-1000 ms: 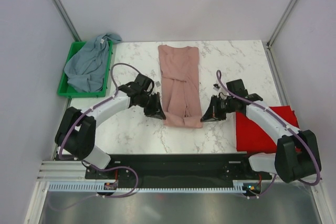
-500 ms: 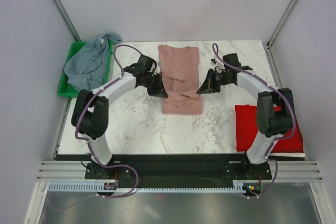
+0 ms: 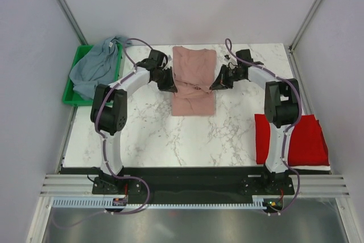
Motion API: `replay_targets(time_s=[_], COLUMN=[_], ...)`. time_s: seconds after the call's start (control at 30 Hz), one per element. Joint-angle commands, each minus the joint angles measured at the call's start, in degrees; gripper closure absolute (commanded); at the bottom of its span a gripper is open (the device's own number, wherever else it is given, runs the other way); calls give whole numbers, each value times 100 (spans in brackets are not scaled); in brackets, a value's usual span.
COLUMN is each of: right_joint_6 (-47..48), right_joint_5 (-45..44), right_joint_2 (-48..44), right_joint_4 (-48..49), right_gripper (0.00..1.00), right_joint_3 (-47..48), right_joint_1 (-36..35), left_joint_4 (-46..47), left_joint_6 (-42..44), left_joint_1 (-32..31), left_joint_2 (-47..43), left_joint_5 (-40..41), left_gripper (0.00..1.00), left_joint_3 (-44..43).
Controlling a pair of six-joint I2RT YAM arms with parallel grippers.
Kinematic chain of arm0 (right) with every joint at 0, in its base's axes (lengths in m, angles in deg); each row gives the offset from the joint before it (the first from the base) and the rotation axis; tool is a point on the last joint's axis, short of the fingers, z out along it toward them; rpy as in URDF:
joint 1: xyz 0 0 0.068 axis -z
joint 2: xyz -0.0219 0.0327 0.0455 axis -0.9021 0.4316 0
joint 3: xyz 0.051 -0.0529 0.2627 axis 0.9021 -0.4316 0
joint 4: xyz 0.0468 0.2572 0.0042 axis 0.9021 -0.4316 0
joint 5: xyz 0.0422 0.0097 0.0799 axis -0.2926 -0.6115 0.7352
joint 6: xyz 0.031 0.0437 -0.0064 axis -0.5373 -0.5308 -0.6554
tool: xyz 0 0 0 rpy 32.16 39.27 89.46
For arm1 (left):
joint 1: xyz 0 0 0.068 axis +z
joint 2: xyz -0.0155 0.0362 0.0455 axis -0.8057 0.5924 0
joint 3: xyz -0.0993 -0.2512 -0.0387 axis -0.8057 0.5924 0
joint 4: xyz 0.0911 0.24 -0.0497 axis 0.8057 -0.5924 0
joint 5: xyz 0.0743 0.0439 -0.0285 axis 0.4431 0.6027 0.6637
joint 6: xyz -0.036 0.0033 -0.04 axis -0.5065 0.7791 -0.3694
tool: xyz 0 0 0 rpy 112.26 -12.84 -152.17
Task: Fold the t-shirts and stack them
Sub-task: Fold the tshirt
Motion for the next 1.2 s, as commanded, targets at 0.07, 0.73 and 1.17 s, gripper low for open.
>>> replay_targets(time_s=[0.07,0.73,1.17], right_joint_6=[58,-21,128], right_joint_5=[-49,-225,-181], right_joint_2=[355,690,1062], right_joint_4=[314,814,1097], right_gripper=[100,100,44], right_joint_3=[670,1497,2605], right_joint_1=[3,30,135], left_joint_4=[347,567,576], left_joint_6=[440,607,1126], left_joint_1=[6,6,15], left_joint_2=[314,586,579], left_joint_5=[153,908,2201], left_gripper=[98,98,20], left_joint_3=[-701,-1352,-1934])
